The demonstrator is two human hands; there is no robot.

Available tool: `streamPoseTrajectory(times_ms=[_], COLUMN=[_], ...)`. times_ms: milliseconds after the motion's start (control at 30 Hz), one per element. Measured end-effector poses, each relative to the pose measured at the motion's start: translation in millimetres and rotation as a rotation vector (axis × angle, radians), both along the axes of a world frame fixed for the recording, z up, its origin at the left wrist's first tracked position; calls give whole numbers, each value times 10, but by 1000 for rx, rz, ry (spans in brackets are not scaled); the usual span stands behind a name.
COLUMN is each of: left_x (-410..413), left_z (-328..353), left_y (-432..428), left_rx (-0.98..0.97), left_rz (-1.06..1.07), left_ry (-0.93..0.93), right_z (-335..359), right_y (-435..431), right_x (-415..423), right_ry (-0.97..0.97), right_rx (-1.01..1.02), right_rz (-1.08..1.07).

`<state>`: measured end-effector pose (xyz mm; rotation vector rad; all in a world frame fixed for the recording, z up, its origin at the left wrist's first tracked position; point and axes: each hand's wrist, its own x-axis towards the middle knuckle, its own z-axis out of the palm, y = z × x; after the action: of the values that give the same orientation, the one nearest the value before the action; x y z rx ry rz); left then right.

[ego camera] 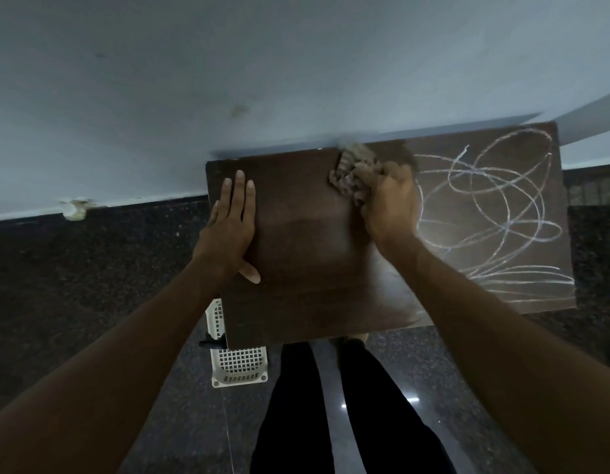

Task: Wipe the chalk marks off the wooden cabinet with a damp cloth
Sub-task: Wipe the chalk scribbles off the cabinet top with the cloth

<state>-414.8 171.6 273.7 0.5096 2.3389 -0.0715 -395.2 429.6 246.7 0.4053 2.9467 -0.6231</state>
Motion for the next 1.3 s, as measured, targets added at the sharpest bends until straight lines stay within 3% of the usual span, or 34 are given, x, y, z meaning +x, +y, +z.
streamPoseTrajectory(times_ms=[167, 433, 633, 833, 967, 1167, 1300], left_x=[2, -1, -4, 7, 20, -155, -353], left_z=[-4, -52, -99, -101, -94, -18, 23], left_y=[8, -34, -74, -121, -184, -398, -489], left_rx=[-6, 21, 46, 99, 150, 208, 297], left_rz=[6, 11, 2, -8, -6, -63, -96], left_ry=[-7, -5, 8, 27, 47, 7, 100], right_z=[34, -131, -207, -43, 11, 110, 29], right_y=[-522, -972, -650, -509, -656, -1056, -1296], right_x=[789, 2095, 1682, 302, -304, 312, 1042], right_ry=[-73, 76, 130, 38, 28, 67, 24], right_rx=[-80, -161, -93, 72, 56, 20, -84], right_rz=[122, 215, 421, 353, 235, 323, 391])
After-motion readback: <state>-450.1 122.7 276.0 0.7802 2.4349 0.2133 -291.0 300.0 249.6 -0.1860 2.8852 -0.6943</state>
